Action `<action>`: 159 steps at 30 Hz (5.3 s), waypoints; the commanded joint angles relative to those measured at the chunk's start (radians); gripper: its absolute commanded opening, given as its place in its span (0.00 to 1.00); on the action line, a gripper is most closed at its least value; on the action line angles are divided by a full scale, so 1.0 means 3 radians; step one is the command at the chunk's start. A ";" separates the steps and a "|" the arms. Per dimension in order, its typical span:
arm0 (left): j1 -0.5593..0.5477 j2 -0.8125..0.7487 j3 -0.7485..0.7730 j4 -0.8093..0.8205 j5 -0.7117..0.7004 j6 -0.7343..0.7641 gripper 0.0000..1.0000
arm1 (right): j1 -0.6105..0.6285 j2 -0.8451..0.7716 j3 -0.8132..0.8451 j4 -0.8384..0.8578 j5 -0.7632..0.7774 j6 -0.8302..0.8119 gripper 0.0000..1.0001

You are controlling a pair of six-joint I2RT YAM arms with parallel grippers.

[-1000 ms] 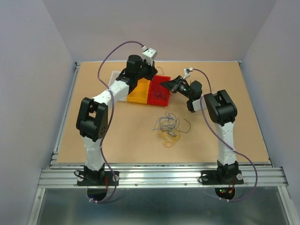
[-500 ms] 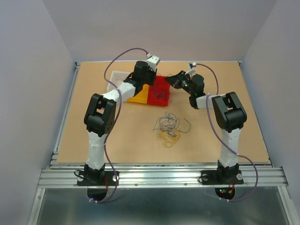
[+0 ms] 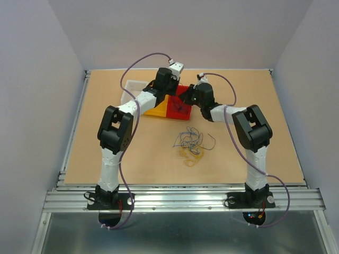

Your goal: Untangle the cables

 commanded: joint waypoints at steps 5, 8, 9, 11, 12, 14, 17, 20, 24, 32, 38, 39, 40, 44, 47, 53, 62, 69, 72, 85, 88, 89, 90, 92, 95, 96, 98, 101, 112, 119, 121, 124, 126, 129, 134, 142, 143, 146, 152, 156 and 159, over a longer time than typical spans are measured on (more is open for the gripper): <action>-0.0148 0.0088 0.0286 -0.0199 -0.0390 0.0108 0.00 | 0.0119 -0.0057 0.0366 -0.0352 0.0401 -0.0300 0.26; -0.0148 0.0098 0.0291 -0.0214 -0.0457 0.0128 0.00 | 0.0130 -0.0153 0.0229 -0.0234 0.0518 -0.0316 0.34; -0.0148 0.0098 0.0291 -0.0214 -0.0472 0.0128 0.00 | 0.0130 -0.0179 0.0208 -0.0209 0.0529 -0.0326 0.34; -0.0148 0.0098 0.0286 -0.0214 -0.0477 0.0128 0.00 | 0.0140 -0.0231 0.0162 -0.0203 0.0559 -0.0341 0.34; -0.0148 0.0098 0.0286 -0.0219 -0.0477 0.0133 0.00 | 0.0140 -0.0292 0.0121 -0.0203 0.0605 -0.0357 0.34; -0.0148 0.0098 0.0286 -0.0220 -0.0477 0.0133 0.00 | 0.0150 -0.0404 0.0055 -0.0209 0.0672 -0.0372 0.34; -0.0148 0.0129 0.0306 -0.0230 -0.0477 0.0138 0.00 | 0.0165 -0.0537 -0.0089 -0.0203 0.0789 -0.0398 0.38; -0.0148 0.0164 0.0342 -0.0255 -0.0447 0.0139 0.00 | 0.0165 -0.0711 -0.0247 -0.0208 0.0881 -0.0428 0.40; -0.0148 0.0256 0.0434 -0.0357 -0.0365 0.0164 0.00 | 0.0165 -0.0834 -0.0360 -0.0208 0.0968 -0.0474 0.40; -0.0188 0.0481 0.0745 -0.0669 -0.0436 0.0236 0.00 | 0.0165 -0.0875 -0.0426 -0.0214 0.1035 -0.0444 0.40; -0.0260 0.0676 0.0945 -0.0874 -0.0503 0.0282 0.07 | 0.0155 -0.1140 -0.0687 -0.0208 0.1367 -0.0398 0.38; -0.0295 0.0711 0.0971 -0.0915 -0.0574 0.0302 0.08 | 0.0155 -0.1222 -0.0728 -0.0203 0.1413 -0.0408 0.38; -0.0311 0.0732 0.0996 -0.0920 -0.0600 0.0327 0.10 | 0.0150 -0.1273 -0.0794 -0.0208 0.1429 -0.0418 0.38; -0.0316 0.0747 0.1012 -0.0930 -0.0651 0.0328 0.16 | 0.0130 -0.1442 -0.0937 -0.0208 0.1449 -0.0459 0.38; -0.0321 0.0717 0.1007 -0.0925 -0.0697 0.0312 0.21 | 0.0094 -0.1529 -0.1019 -0.0219 0.1480 -0.0459 0.38; -0.0311 0.0528 0.0843 -0.0813 -0.0712 0.0307 0.32 | 0.0022 -0.1637 -0.1137 -0.0214 0.1495 -0.0439 0.38; -0.0296 0.0185 0.0654 -0.0731 -0.0723 0.0287 0.41 | -0.0054 -0.1509 -0.1061 -0.0219 0.1454 -0.0464 0.37; -0.0265 -0.0091 0.0485 -0.0649 -0.0682 0.0282 0.43 | -0.0060 -0.1254 -0.0841 -0.0132 0.1327 -0.0485 0.40; -0.0255 -0.0188 0.0434 -0.0639 -0.0702 0.0302 0.44 | -0.0060 -0.1111 -0.0739 -0.0081 0.1260 -0.0485 0.40; -0.0188 -0.0602 0.0398 -0.1001 -0.0539 0.0445 0.45 | -0.0065 -0.0553 -0.0064 -0.0070 0.1311 -0.0526 0.54; -0.0183 -0.0674 0.0404 -0.1145 -0.0544 0.0486 0.45 | -0.0065 -0.0400 0.0120 -0.0193 0.1362 -0.0510 0.53; -0.0183 -0.0710 0.0358 -0.1150 -0.0549 0.0506 0.45 | -0.0060 -0.0369 0.0161 -0.0234 0.1393 -0.0495 0.53; -0.0183 -0.0786 0.0236 -0.1120 -0.0559 0.0517 0.45 | -0.0060 -0.0308 0.0243 -0.0264 0.1418 -0.0490 0.53; -0.0183 -0.0873 0.0087 -0.1058 -0.0534 0.0522 0.45 | -0.0065 -0.0252 0.0305 -0.0371 0.1515 -0.0464 0.52; -0.0188 -0.0986 -0.0118 -0.1002 -0.0426 0.0512 0.45 | -0.0060 -0.0180 0.0371 -0.0382 0.1551 -0.0469 0.47; -0.0188 -0.1011 -0.0133 -0.1017 -0.0401 0.0512 0.45 | -0.0065 -0.0164 0.0381 -0.0387 0.1551 -0.0469 0.45; -0.0183 -0.1022 -0.0159 -0.1043 -0.0324 0.0522 0.45 | -0.0065 -0.0108 0.0432 -0.0388 0.1536 -0.0485 0.44; -0.0188 -0.1007 -0.0241 -0.1140 -0.0140 0.0542 0.45 | -0.0065 -0.0047 0.0489 -0.0393 0.1526 -0.0500 0.43; -0.0209 -0.0802 -0.0302 -0.1171 0.0029 0.0522 0.43 | -0.0019 -0.0036 0.0509 -0.0398 0.1433 -0.0632 0.01; -0.0240 -0.0623 -0.0246 -0.1191 0.0111 0.0507 0.36 | 0.0130 -0.0200 0.0346 -0.0285 0.1551 -0.0776 0.01; -0.0245 -0.0572 -0.0236 -0.1211 0.0131 0.0507 0.35 | 0.0160 -0.0241 0.0305 -0.0245 0.1546 -0.0781 0.01; -0.0245 -0.0506 -0.0200 -0.1227 0.0091 0.0502 0.34 | 0.0186 -0.0297 0.0218 -0.0193 0.1511 -0.0791 0.01; -0.0245 -0.0465 -0.0185 -0.1227 0.0105 0.0501 0.31 | 0.0216 -0.0318 0.0162 -0.0173 0.1505 -0.0791 0.01; -0.0245 -0.0408 -0.0144 -0.1237 0.0090 0.0502 0.25 | 0.0222 -0.0363 0.0095 -0.0122 0.1449 -0.0761 0.01; -0.0178 -0.0367 -0.0180 -0.1079 0.0059 0.0440 0.04 | 0.0222 -0.0450 -0.0099 -0.0070 0.1352 -0.0613 0.01; 0.0021 -0.0301 -0.0205 -0.0731 0.0280 0.0231 0.00 | 0.0222 -0.0670 -0.0360 -0.0025 0.1464 -0.0428 0.01; 0.0016 -0.0276 -0.0180 -0.0716 0.0290 0.0210 0.00 | 0.0222 -0.0691 -0.0400 -0.0009 0.1459 -0.0408 0.01; -0.0009 -0.0082 0.0075 -0.0781 0.0300 0.0149 0.00 | 0.0222 -0.0706 -0.0426 0.0042 0.1363 -0.0398 0.01; -0.0091 0.0231 0.0398 -0.0920 0.0234 0.0123 0.00 | 0.0222 -0.0614 -0.0365 0.0062 0.1122 -0.0382 0.00; -0.0101 0.0292 0.0439 -0.0915 0.0208 0.0108 0.05 | 0.0222 -0.0563 -0.0360 0.0068 0.1101 -0.0331 0.01; -0.0096 0.0165 0.0327 -0.0834 0.0193 0.0098 0.22 | 0.0222 -0.0589 -0.0411 0.0078 0.1203 -0.0311 0.01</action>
